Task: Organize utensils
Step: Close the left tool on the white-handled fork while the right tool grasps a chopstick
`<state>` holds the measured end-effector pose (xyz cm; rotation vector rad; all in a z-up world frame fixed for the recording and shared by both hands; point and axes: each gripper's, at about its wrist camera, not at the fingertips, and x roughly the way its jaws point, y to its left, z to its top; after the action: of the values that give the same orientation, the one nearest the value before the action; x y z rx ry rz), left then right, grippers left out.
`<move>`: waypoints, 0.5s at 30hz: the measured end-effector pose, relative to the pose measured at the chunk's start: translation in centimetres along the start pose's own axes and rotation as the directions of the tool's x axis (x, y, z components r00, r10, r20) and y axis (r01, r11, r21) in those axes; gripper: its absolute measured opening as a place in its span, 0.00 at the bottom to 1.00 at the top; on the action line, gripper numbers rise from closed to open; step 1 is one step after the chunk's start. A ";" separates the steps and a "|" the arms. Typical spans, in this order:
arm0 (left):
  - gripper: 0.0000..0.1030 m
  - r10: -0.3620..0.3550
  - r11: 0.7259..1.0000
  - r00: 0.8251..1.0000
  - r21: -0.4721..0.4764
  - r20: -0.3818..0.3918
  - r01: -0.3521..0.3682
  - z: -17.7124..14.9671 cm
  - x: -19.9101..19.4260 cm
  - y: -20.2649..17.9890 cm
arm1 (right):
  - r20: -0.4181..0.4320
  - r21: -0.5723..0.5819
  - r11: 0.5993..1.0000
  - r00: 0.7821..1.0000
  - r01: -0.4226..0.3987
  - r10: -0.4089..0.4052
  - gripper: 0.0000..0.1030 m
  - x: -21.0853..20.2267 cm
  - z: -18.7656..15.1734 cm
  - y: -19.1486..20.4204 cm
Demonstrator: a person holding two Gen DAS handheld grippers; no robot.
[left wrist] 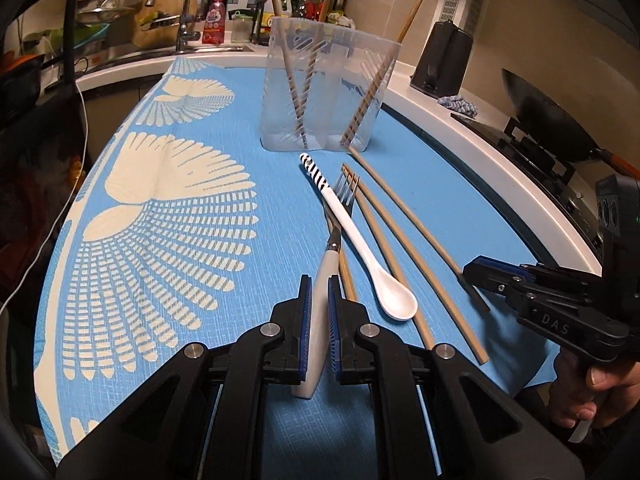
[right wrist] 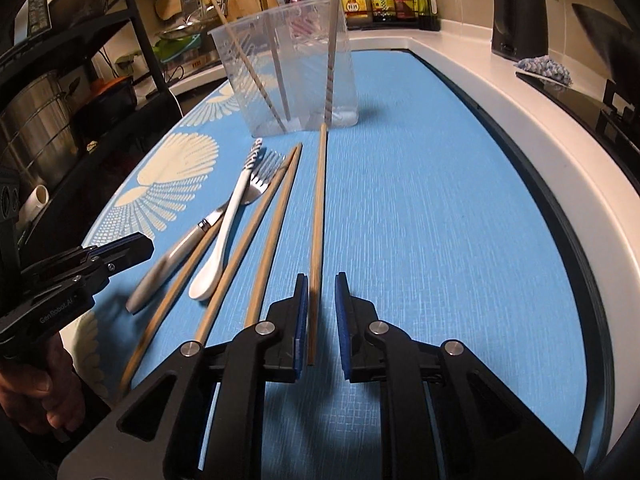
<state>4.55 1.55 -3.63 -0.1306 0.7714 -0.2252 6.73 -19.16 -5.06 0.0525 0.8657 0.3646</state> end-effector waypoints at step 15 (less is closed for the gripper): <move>0.19 0.040 0.999 0.999 0.010 -0.030 -0.040 -0.5 0.8 -0.1 | -0.005 -0.036 0.999 1.000 0.024 -0.024 0.15 0.6 -0.5 0.6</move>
<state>4.71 1.19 -4.53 -0.1029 0.8018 -0.1935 6.50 -18.42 -5.72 0.0079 0.8646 0.3580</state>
